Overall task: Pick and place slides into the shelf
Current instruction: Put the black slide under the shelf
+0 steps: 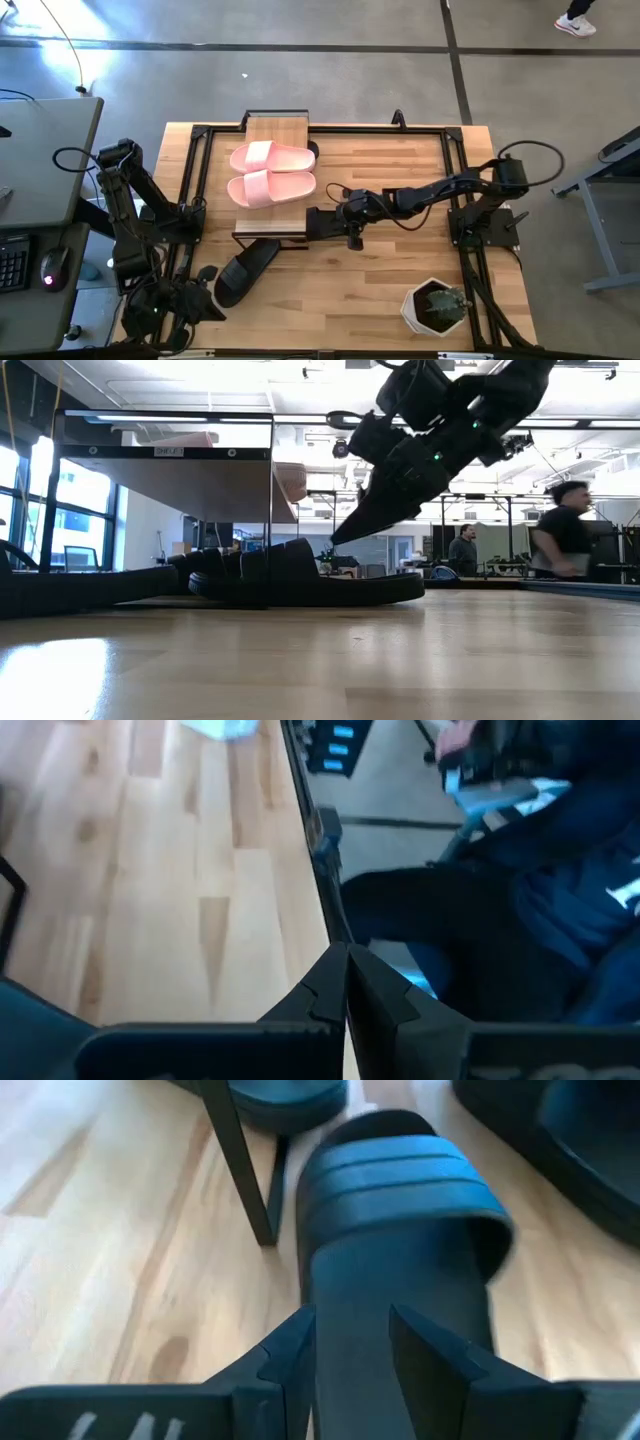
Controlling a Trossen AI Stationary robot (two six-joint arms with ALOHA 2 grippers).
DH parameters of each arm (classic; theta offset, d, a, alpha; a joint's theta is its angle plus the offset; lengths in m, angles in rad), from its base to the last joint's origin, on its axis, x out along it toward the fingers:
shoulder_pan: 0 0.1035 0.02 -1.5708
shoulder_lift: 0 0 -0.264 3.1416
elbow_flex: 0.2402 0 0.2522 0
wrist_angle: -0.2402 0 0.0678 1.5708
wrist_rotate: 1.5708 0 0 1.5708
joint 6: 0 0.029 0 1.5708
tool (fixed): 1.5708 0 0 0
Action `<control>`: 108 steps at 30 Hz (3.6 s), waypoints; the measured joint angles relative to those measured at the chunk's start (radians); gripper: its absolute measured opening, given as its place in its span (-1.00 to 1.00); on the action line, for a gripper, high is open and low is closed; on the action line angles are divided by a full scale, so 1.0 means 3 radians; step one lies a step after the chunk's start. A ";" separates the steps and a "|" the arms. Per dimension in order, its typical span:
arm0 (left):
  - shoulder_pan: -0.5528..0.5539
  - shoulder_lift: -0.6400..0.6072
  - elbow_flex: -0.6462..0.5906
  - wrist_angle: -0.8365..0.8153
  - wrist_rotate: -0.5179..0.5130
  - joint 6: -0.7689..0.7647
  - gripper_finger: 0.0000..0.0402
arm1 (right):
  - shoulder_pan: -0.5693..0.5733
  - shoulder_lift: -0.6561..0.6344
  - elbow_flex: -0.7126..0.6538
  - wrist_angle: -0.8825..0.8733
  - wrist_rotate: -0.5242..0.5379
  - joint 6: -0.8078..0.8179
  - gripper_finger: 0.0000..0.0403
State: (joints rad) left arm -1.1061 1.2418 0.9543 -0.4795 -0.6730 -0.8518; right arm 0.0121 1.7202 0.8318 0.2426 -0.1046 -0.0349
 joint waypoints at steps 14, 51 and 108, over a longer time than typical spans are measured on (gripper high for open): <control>-0.0001 0.0615 0.0000 -0.0378 0.0421 -0.0637 -1.00 | 0.0376 -0.0587 -0.0003 -0.0590 0.0580 -0.0041 -0.41; 0.0008 0.1749 0.0175 -0.1301 0.0875 -0.1163 -1.00 | 0.0886 -0.0124 -0.0003 0.0676 0.0223 -0.0048 -0.41; 0.0042 0.3029 0.2258 -0.3127 0.1372 -0.0402 -0.80 | 0.0923 -0.0124 -0.0003 0.0702 0.0146 0.0039 -0.41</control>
State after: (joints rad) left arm -1.0935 2.1506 1.6316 -1.4176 -0.2615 -0.9723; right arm 0.2890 1.6829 0.8310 0.4534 -0.0608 -0.0231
